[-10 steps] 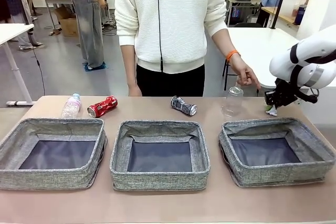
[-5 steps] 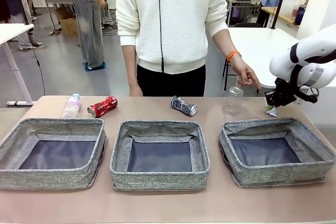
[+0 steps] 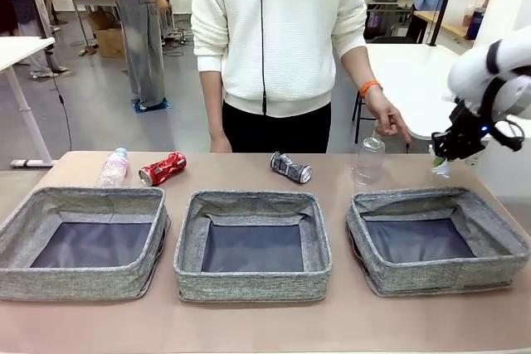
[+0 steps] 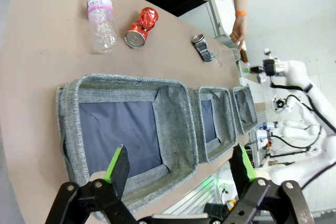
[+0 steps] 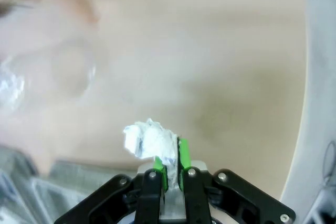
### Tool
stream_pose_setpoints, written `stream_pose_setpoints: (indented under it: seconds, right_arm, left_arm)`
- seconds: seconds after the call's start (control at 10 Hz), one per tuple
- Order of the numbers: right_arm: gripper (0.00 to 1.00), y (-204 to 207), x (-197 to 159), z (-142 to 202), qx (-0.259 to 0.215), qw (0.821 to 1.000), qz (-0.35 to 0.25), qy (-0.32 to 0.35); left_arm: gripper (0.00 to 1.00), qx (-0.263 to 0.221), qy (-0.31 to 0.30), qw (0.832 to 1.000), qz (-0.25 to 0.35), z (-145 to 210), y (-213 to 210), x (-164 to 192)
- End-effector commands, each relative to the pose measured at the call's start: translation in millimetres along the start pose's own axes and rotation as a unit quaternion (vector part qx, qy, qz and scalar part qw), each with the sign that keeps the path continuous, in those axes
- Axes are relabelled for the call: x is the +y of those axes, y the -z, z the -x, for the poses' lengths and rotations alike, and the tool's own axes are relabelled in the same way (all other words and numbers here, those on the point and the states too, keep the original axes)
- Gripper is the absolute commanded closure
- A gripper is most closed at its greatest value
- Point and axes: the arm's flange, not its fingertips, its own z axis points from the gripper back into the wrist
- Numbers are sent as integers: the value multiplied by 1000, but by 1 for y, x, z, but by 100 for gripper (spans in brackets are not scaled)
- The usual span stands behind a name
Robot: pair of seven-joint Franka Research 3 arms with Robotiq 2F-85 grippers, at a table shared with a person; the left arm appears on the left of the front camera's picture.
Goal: Sort the waste into the appropriate baskets.
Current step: Pick up the waste item pointed out by the person.
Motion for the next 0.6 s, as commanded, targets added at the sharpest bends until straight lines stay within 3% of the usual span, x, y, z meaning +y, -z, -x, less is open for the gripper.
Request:
stream_pose_setpoints:
  seconds: [0.0, 0.2, 0.3, 0.4, 0.5]
  right_arm:
    - [100, -82, 2, 95, 71, 997, -21, -9]
    - [100, -128, 13, 193, 11, 999, 26, -29]
    - [100, -131, 16, 215, -16, 999, 31, -40]
    - [100, -124, 13, 210, -30, 998, 2, -60]
    - [96, -130, 7, 191, 32, 999, 4, -25]
  left_arm:
    - [0, -6, 8, 1000, 9, -2, 1, 0]
    - [0, -6, 8, 1000, 9, -2, 1, 0]
    - [0, -6, 8, 1000, 9, -2, 1, 0]
    - [0, -6, 8, 1000, 9, -2, 1, 0]
    - [0, -6, 8, 1000, 9, -2, 1, 0]
